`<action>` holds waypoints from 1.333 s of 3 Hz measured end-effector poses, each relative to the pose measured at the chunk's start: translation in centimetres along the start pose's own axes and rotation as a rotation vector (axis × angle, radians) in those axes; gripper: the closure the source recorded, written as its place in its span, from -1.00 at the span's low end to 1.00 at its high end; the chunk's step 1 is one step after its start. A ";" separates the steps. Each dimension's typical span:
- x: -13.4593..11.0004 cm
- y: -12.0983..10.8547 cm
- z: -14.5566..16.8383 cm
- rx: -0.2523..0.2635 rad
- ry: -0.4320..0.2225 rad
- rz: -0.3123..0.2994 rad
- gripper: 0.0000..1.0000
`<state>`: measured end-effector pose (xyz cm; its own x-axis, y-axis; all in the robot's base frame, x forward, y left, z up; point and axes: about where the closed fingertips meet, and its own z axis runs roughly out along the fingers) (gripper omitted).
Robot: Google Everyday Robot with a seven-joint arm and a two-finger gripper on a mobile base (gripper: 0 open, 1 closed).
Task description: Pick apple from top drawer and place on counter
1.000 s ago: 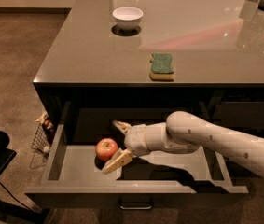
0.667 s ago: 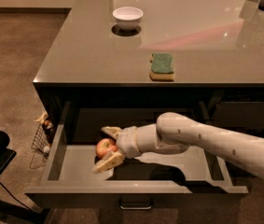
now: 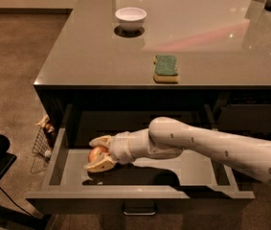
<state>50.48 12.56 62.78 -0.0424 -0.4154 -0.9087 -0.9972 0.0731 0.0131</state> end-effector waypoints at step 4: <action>-20.1 -7.7 -21.6 0.085 0.073 0.016 1.00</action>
Offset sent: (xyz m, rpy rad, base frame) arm 0.0418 -0.0654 0.1547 -0.0353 -0.0979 -0.0130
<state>57.72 0.76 89.98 -0.0655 -0.4787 -0.8756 -0.9878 0.1552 -0.0110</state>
